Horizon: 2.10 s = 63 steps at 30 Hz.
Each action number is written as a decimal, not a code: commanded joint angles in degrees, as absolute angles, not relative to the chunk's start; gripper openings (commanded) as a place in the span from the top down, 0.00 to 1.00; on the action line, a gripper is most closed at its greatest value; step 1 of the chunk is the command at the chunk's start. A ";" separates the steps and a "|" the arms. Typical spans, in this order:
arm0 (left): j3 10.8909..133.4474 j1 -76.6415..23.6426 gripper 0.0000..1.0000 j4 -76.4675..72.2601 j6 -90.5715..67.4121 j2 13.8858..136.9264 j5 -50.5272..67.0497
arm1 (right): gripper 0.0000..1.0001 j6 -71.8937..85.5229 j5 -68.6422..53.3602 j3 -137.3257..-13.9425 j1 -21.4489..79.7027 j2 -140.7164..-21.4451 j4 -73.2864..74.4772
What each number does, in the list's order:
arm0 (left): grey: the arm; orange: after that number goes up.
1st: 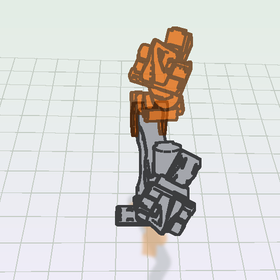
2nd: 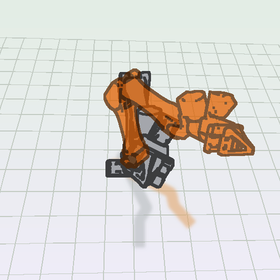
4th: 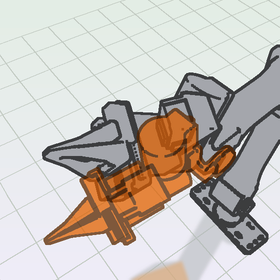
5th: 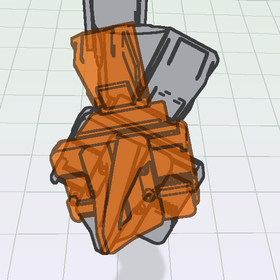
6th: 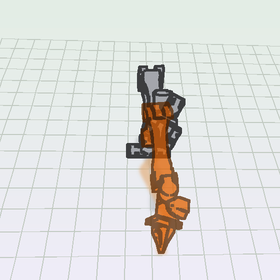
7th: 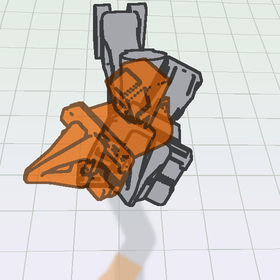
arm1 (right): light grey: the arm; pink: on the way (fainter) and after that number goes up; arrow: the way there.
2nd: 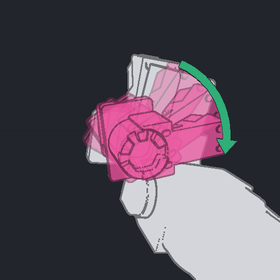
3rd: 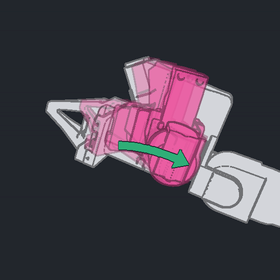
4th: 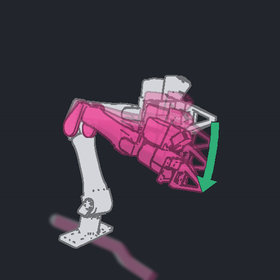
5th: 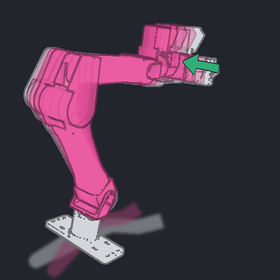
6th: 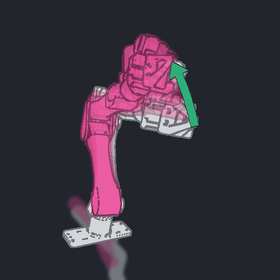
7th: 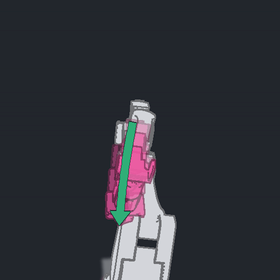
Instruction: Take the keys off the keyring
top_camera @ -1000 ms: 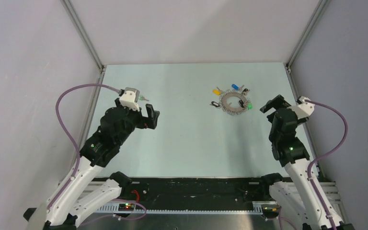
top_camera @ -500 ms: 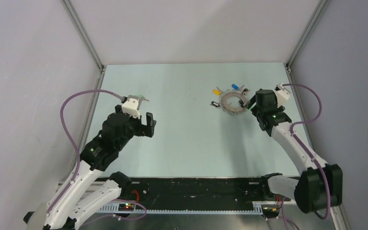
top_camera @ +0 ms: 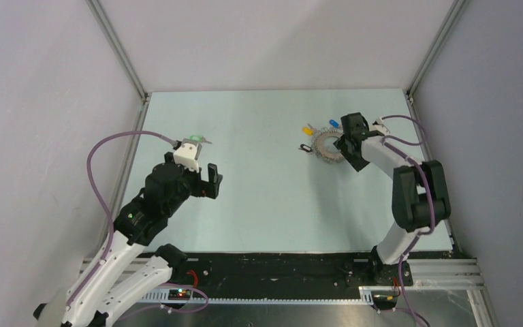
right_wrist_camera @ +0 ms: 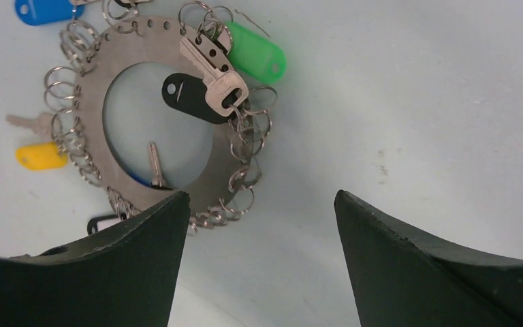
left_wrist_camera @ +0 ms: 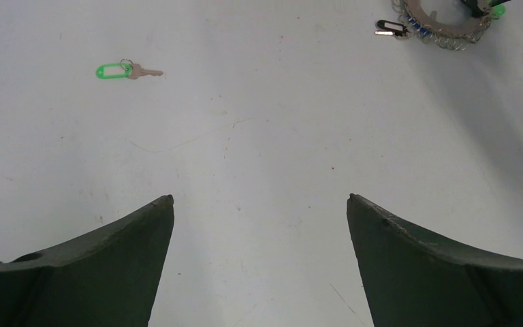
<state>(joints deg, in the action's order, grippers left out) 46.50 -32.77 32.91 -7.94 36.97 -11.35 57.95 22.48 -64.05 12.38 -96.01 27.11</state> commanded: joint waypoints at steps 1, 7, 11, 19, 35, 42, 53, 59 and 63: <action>45.96 -32.96 0.00 31.97 -7.82 35.84 -10.69 | 0.17 63.30 23.11 -71.38 12.74 -102.33 31.92; 46.04 -32.90 0.00 31.94 -7.83 35.71 -10.55 | 0.17 65.67 21.22 -78.16 12.89 -111.66 33.66; 46.14 -32.96 0.00 31.91 -7.82 35.41 -10.98 | 0.19 67.55 19.33 -82.84 13.59 -117.26 35.58; 46.01 -32.49 0.00 31.99 -7.73 35.47 -11.32 | 0.72 67.02 17.49 -90.52 14.96 -123.24 40.26; 46.29 -32.17 0.00 31.88 -7.13 37.31 -10.21 | 1.00 53.16 21.10 -65.74 20.58 -91.60 24.37; 47.41 -31.95 0.00 31.11 -10.42 37.30 -9.85 | 1.00 39.94 10.58 -51.49 21.72 -75.79 8.58; 44.91 -38.89 0.00 18.86 -21.06 43.84 -1.80 | 1.00 22.64 -15.25 -44.56 20.85 -55.37 0.97; 39.82 -44.02 0.00 -2.93 -22.21 49.32 1.05 | 1.00 19.16 -22.75 -44.60 19.92 -49.16 1.50; 35.36 -45.80 0.00 -19.57 -19.46 53.41 0.85 | 1.00 19.93 -25.67 -44.90 19.29 -47.07 0.76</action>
